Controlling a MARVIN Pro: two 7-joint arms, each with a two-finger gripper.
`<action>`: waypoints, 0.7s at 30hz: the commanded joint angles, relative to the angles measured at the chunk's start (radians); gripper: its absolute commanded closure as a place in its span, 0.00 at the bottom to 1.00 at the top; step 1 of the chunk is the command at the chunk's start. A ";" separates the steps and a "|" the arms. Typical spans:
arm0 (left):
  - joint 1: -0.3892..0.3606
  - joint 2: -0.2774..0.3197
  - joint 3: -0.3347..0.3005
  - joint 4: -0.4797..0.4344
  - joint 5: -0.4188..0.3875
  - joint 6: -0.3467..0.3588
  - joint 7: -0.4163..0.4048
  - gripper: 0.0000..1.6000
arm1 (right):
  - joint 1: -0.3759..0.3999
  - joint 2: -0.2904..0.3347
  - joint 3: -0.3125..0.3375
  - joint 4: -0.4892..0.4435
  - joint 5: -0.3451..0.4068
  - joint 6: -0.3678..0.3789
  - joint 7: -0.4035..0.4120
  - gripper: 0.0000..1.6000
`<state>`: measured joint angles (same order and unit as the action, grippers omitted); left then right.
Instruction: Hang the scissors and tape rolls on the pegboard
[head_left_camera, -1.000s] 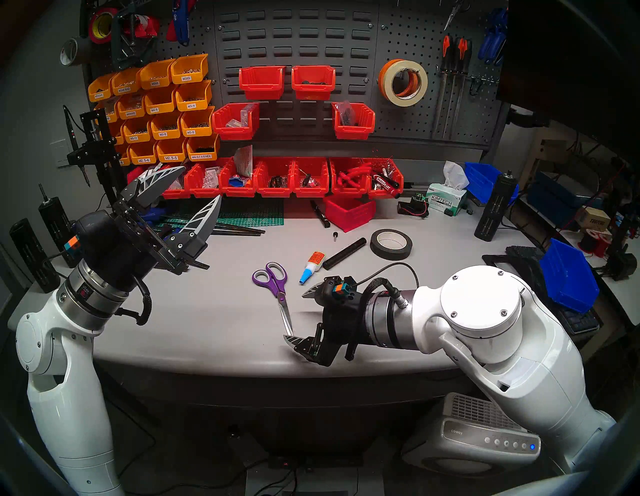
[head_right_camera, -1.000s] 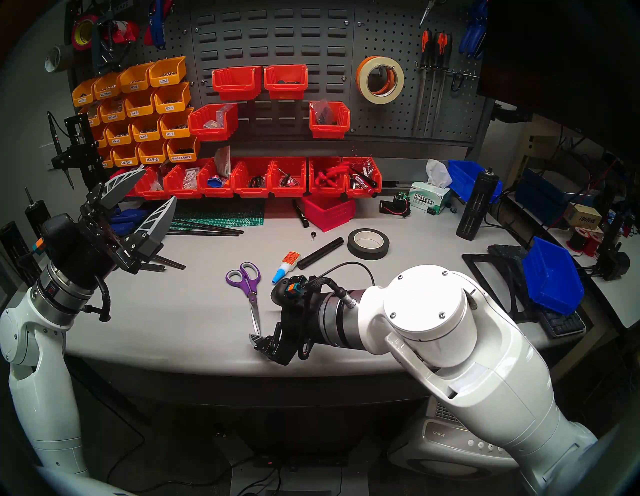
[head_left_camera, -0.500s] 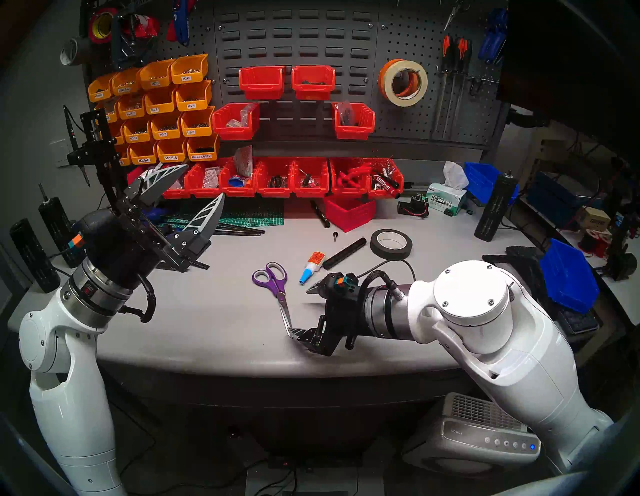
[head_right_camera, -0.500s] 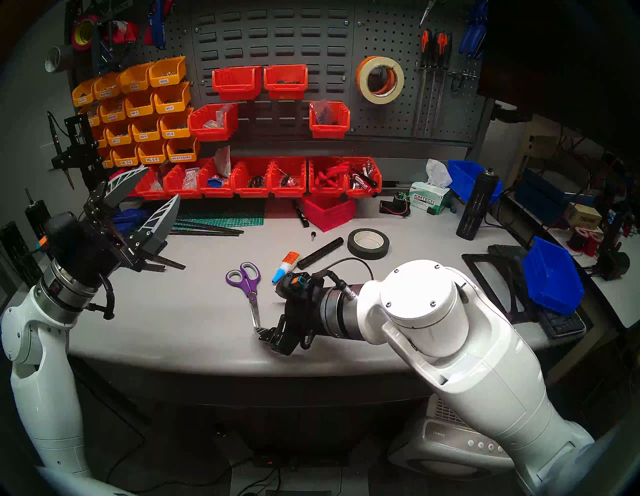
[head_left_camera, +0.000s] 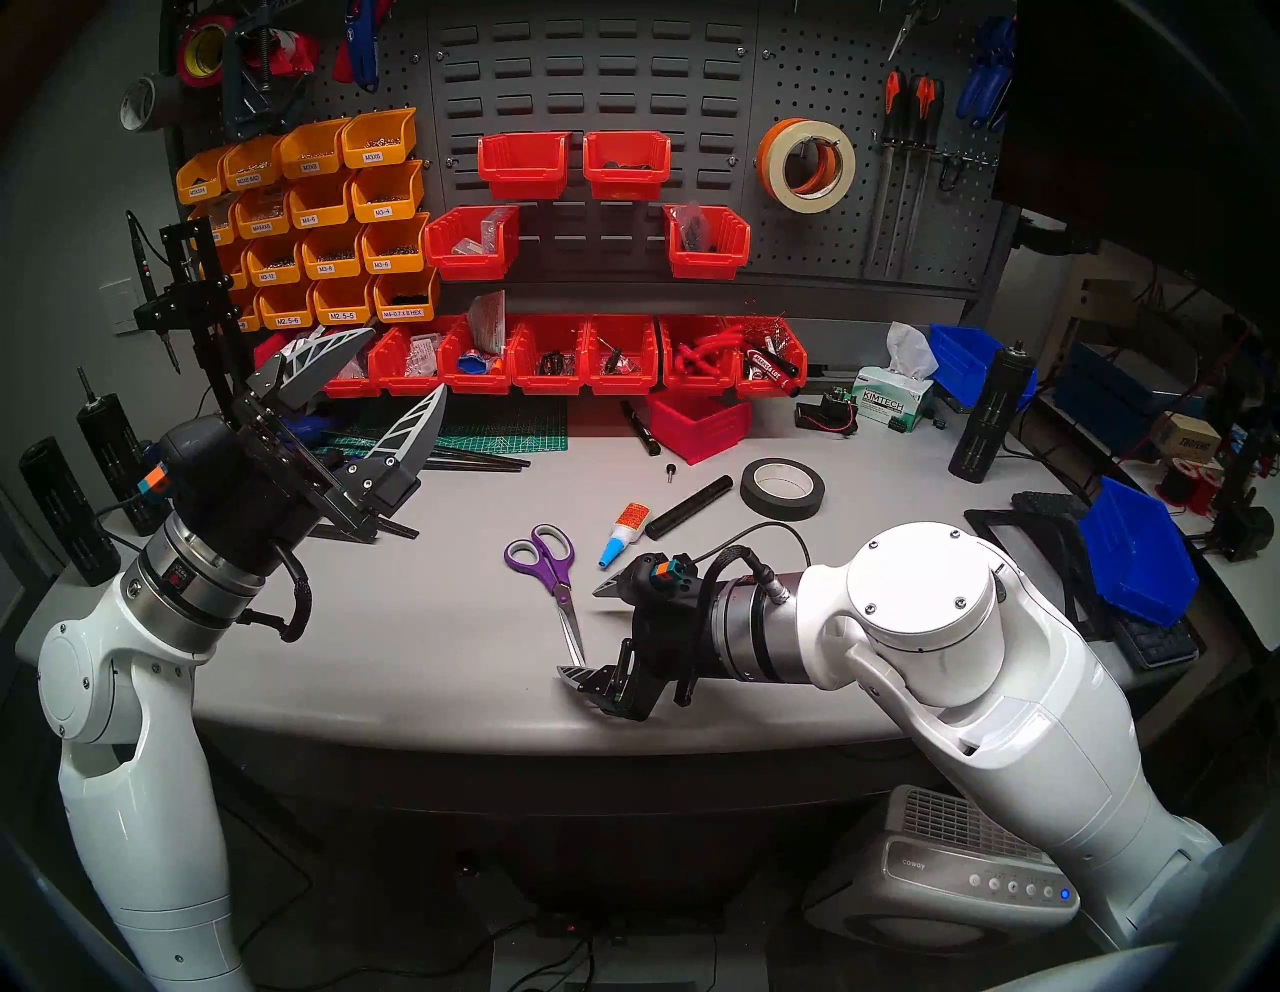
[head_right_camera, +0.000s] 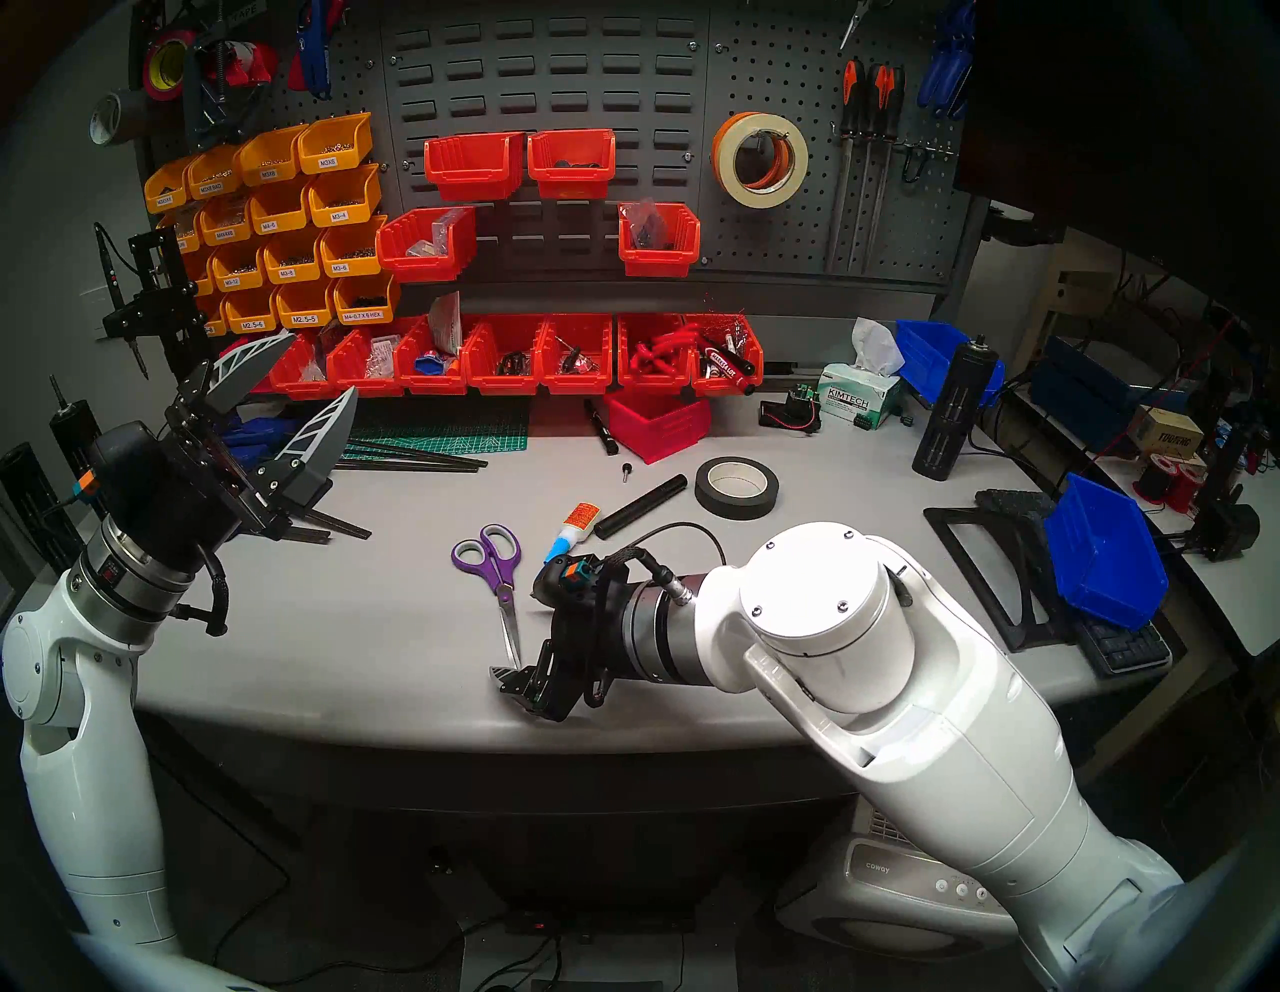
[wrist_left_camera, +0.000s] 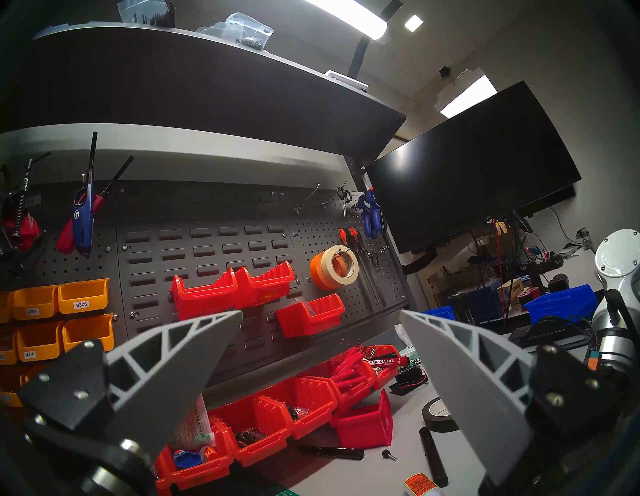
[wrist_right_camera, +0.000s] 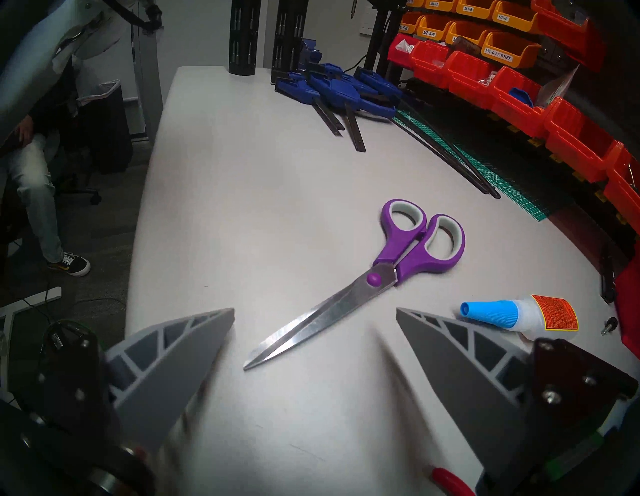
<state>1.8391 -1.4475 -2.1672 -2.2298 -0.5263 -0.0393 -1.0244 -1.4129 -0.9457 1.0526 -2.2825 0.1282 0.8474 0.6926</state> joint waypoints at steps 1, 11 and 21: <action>-0.014 0.004 -0.005 -0.019 -0.018 0.003 -0.001 0.00 | 0.041 0.003 -0.003 -0.010 -0.017 0.007 0.005 0.00; -0.011 0.004 -0.004 -0.011 -0.020 -0.006 -0.006 0.00 | 0.056 0.011 0.008 0.001 -0.036 0.013 0.019 0.00; -0.014 0.008 -0.010 -0.022 -0.028 0.003 -0.001 0.00 | 0.041 0.029 0.042 -0.002 -0.034 0.029 0.027 0.00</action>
<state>1.8387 -1.4398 -2.1754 -2.2299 -0.5350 -0.0387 -1.0248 -1.3804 -0.9271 1.0613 -2.2643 0.0901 0.8701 0.7228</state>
